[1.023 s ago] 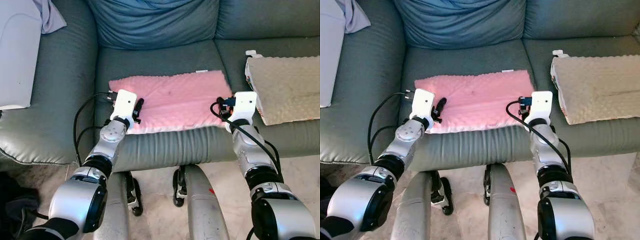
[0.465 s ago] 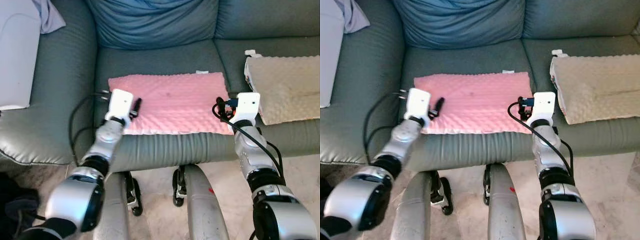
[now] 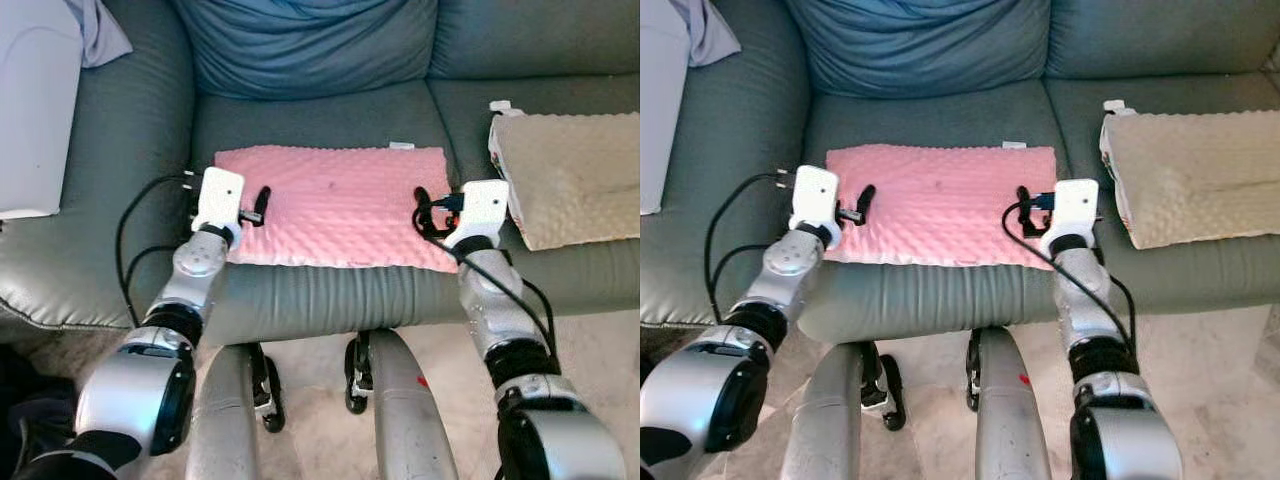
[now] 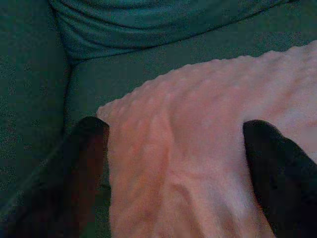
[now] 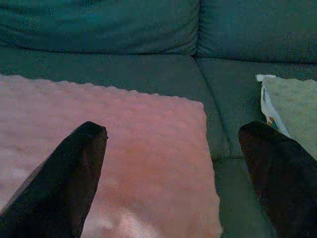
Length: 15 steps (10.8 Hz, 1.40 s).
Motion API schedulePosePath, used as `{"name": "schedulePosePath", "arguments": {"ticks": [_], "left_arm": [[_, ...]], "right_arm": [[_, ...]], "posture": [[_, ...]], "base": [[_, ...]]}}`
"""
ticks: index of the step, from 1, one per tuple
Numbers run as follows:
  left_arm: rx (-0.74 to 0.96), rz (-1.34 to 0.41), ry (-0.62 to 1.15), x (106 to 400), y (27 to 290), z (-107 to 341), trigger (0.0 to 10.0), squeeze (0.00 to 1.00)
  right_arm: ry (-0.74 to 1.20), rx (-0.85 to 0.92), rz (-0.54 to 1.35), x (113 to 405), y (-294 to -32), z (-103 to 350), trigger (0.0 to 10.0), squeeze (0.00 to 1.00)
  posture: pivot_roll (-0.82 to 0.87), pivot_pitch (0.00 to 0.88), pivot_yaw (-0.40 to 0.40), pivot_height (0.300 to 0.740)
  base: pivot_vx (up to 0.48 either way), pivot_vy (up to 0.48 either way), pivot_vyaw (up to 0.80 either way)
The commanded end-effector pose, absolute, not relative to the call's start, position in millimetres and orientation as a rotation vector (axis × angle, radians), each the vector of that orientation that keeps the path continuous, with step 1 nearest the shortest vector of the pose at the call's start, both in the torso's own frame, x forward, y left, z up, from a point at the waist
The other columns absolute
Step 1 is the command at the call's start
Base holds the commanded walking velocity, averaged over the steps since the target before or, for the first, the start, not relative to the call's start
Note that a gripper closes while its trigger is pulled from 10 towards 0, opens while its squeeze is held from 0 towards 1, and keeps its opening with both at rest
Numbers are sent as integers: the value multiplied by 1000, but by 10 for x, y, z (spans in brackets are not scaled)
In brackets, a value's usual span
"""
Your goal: Move the pillow to the sofa
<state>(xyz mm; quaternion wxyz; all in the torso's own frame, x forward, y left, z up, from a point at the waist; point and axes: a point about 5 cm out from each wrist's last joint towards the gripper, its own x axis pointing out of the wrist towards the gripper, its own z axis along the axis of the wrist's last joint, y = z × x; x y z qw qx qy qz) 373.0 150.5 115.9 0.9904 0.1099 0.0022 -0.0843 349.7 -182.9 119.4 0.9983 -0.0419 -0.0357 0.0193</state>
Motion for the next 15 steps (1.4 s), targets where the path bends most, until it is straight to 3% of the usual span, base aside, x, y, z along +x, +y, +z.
{"name": "schedulePosePath", "arguments": {"ticks": [1,4,7,11,12,13,15], "left_arm": [[218,-170,40,3654,1584,1028,10000,1000],[214,-198,-1,3485,1906,969,10000,1000],[186,-177,-48,3336,2031,978,10000,1000],[145,-257,-75,3255,2016,1117,10000,1000],[148,-274,-70,3221,2003,1133,10000,757],[151,-276,-59,3191,2000,1130,10000,0],[152,-283,-45,3138,2004,1142,10000,0]], "right_arm": [[-45,-92,43,3439,-1839,1110,10000,1000],[-8,-29,119,3249,-1716,981,10000,1000],[137,-22,316,3012,-1554,854,10000,1000],[387,-7,339,2842,-1761,628,10000,1000],[411,-24,335,2845,-1834,608,10000,1000],[435,-35,323,2875,-1919,574,10000,1000],[467,-75,280,3002,-2105,563,10000,1000]], "posture": [[-92,276,-21,656],[-78,231,-13,656],[-67,237,-26,656],[-64,264,-28,656],[-63,276,-27,656],[-62,281,-25,656],[-44,305,-23,656]], "base": [[0,0,0],[0,0,0],[0,0,0],[0,0,0],[0,0,0],[0,0,0],[0,0,0]]}}
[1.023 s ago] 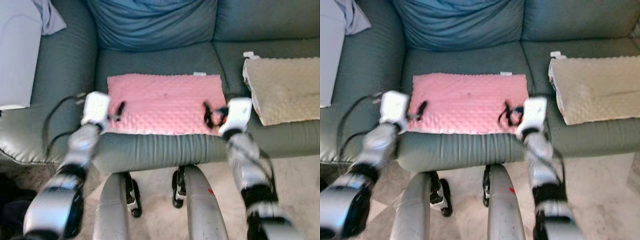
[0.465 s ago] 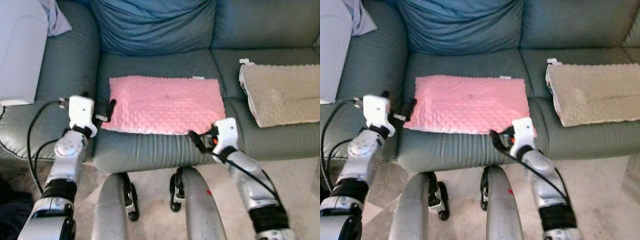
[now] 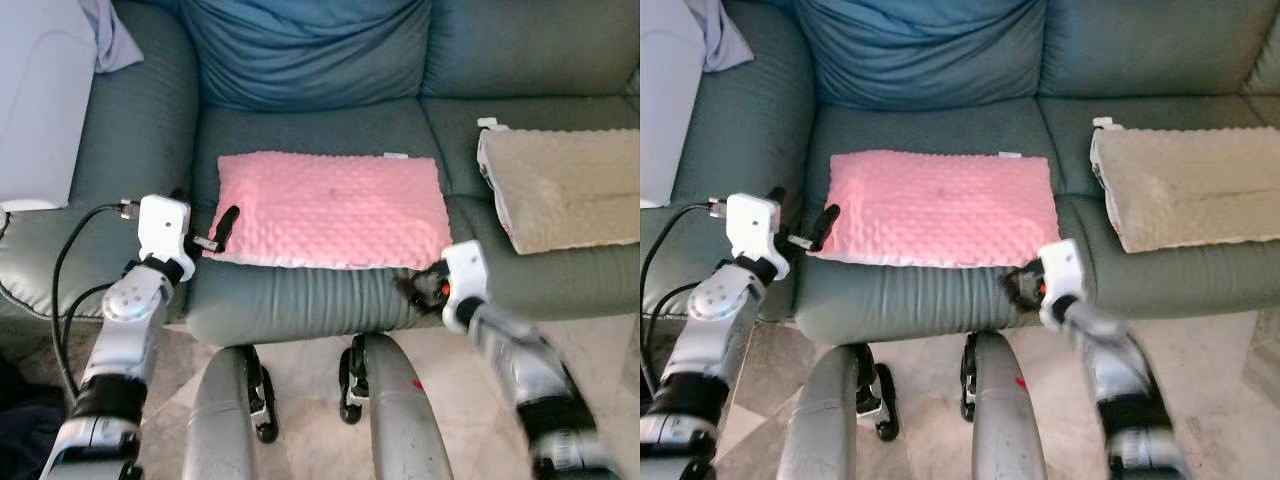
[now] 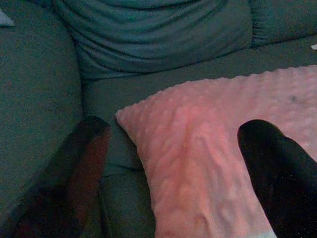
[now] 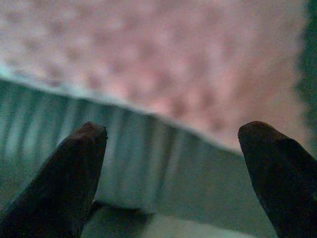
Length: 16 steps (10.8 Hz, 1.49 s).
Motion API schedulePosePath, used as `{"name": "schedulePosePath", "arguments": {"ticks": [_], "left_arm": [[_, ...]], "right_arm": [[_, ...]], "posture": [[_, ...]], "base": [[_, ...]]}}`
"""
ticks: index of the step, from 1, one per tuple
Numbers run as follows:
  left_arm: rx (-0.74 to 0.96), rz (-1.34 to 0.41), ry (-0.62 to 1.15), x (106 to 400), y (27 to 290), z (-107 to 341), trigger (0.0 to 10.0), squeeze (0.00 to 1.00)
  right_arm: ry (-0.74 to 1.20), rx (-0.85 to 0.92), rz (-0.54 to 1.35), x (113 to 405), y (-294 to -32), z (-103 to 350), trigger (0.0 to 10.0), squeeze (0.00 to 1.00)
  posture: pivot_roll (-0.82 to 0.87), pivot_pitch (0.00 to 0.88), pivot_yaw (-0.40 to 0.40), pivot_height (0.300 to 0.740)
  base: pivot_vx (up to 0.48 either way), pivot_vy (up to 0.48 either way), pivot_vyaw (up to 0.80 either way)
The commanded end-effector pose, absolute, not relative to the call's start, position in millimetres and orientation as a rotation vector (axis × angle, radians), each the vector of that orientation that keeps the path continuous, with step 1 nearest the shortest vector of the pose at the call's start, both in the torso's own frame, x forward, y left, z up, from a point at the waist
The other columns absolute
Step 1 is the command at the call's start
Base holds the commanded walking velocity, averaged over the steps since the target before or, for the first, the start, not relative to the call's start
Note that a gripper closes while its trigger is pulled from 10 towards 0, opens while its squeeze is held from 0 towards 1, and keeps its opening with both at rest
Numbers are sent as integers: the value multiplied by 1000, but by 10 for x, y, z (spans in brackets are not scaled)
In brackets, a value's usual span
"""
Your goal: Move the pillow to the sofa
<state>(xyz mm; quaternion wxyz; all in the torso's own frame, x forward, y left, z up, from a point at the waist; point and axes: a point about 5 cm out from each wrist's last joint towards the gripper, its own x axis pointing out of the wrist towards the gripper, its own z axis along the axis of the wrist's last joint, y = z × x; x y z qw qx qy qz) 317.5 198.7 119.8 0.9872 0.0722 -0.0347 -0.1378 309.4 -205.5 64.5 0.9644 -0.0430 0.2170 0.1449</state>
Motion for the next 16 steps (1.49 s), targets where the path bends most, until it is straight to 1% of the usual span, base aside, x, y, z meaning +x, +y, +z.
{"name": "schedulePosePath", "arguments": {"ticks": [1,4,7,9,11,12,13,14,15,16], "left_arm": [[156,-282,-33,3116,2023,1150,10000,0],[167,-278,-19,3083,2056,1181,10000,0],[176,-274,-6,3053,2080,1211,10000,0],[185,-272,1,3039,2089,1226,10000,0],[192,-271,3,3052,2094,1239,10000,0],[196,-271,4,3060,2094,1242,10000,0],[200,-267,8,3067,2104,1239,10000,0],[200,-254,3,3090,2124,1250,10000,0],[193,-241,-4,3124,2125,1247,10000,0],[188,-237,-8,3140,2122,1254,10000,0]], "right_arm": [[474,-76,247,3090,-2189,572,10000,1000],[505,-110,191,3218,-2319,558,10000,1000],[532,-133,120,3263,-2441,533,10000,1000],[489,-200,47,3314,-2569,624,10000,1000],[412,-213,2,3385,-2611,749,10000,1000],[389,-200,5,3410,-2589,780,10000,1000],[341,-161,37,3449,-2494,812,10000,1000],[292,-127,83,3466,-2375,830,10000,1000],[218,-81,138,3451,-2211,842,10000,1000],[162,-48,171,3418,-2095,863,10000,1000]], "posture": [[-31,314,-21,656],[-1,334,-15,656],[26,346,-7,656],[40,353,2,656],[45,352,7,656],[45,349,9,656],[40,341,8,656],[30,322,5,656],[11,285,0,656],[9,279,-1,656]], "base": [[0,0,0],[0,0,0],[0,0,0],[0,0,0],[0,0,0],[0,0,0],[0,0,0],[0,0,0],[0,0,0],[0,0,0]]}}
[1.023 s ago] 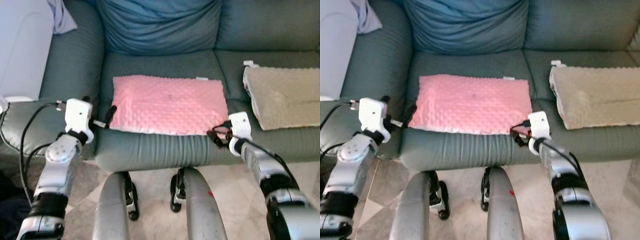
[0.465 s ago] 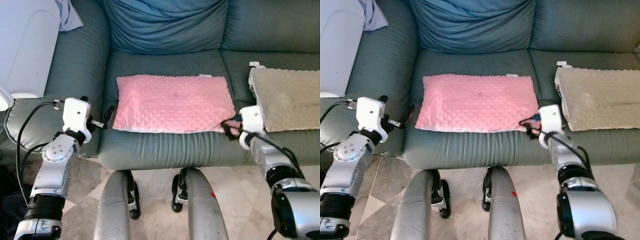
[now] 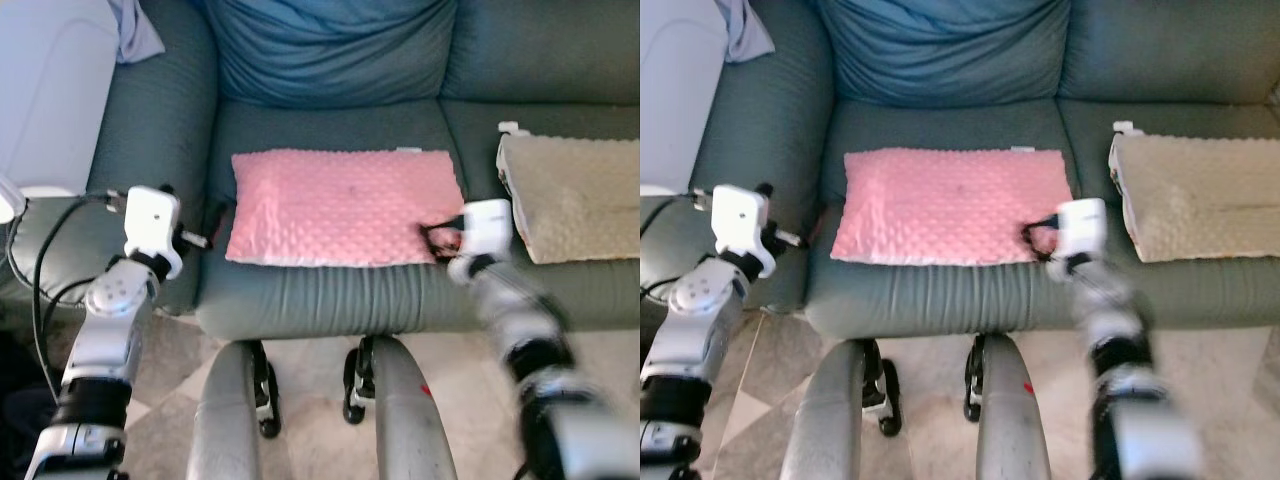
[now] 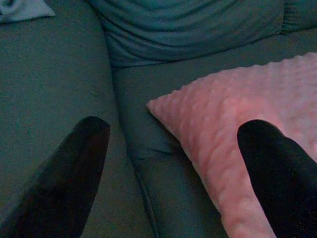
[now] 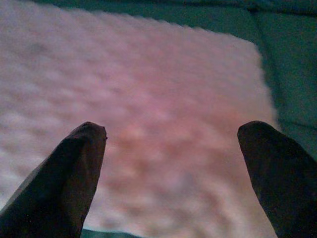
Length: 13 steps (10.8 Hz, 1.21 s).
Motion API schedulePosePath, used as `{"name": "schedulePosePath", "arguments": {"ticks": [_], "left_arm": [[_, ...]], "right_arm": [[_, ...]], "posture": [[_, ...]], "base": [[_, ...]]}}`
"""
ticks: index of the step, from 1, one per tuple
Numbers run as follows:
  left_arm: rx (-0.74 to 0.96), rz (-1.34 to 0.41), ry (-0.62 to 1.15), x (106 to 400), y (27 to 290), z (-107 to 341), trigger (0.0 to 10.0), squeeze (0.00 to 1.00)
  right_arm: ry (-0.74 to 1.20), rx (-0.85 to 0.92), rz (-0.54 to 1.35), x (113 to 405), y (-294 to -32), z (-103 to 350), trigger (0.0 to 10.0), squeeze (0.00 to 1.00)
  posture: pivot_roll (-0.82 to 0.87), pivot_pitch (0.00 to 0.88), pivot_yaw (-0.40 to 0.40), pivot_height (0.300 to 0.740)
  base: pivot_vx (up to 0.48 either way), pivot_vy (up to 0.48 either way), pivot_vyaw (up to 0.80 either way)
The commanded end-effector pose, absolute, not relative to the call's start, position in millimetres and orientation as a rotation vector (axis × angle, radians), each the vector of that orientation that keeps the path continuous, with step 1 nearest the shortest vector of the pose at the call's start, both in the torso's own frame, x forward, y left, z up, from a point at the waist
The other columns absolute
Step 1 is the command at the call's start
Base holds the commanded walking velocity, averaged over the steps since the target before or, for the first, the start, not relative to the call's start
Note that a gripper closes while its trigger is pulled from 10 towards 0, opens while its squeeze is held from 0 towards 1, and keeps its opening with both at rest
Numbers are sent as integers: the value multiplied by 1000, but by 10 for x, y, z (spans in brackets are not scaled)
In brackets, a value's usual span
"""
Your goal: Move the pillow to the sofa
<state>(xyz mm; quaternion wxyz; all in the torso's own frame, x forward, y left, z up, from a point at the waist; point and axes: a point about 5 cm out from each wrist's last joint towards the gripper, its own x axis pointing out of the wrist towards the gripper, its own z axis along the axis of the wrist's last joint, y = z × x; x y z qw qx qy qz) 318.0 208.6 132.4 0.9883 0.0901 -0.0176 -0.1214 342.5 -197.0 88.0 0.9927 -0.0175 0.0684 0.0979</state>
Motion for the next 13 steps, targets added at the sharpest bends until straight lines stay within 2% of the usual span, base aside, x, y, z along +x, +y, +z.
{"name": "schedulePosePath", "arguments": {"ticks": [1,3,4,6,8,11,13], "left_arm": [[181,-243,-6,3137,2110,1223,10000,0],[109,-248,18,3089,2015,1103,10000,0],[84,-272,24,3044,1873,1009,10000,0],[34,-271,16,3075,1710,970,10000,0],[18,-280,15,3128,1571,938,10000,0],[35,-259,38,3187,1542,859,10000,0],[47,-251,54,3214,1545,842,10000,0]], "right_arm": [[105,-15,191,3339,-1977,865,10000,1000],[-20,-21,156,2983,-1720,843,10000,1000],[-47,39,130,2799,-1621,854,10000,0],[-103,69,131,2776,-1538,975,10000,0],[-108,44,114,2890,-1555,1080,10000,0],[-95,43,90,3006,-1644,1127,10000,0],[-94,43,90,3014,-1626,1124,10000,0]], "posture": [[-12,244,-1,656],[-35,160,-1,656],[-43,100,-3,656],[-62,47,-3,656],[-74,0,-8,690],[-80,0,-2,740],[-83,0,2,740]], "base": [[0,0,0],[0,0,0],[0,0,0],[0,0,0],[0,0,0],[0,0,0],[0,0,0]]}}
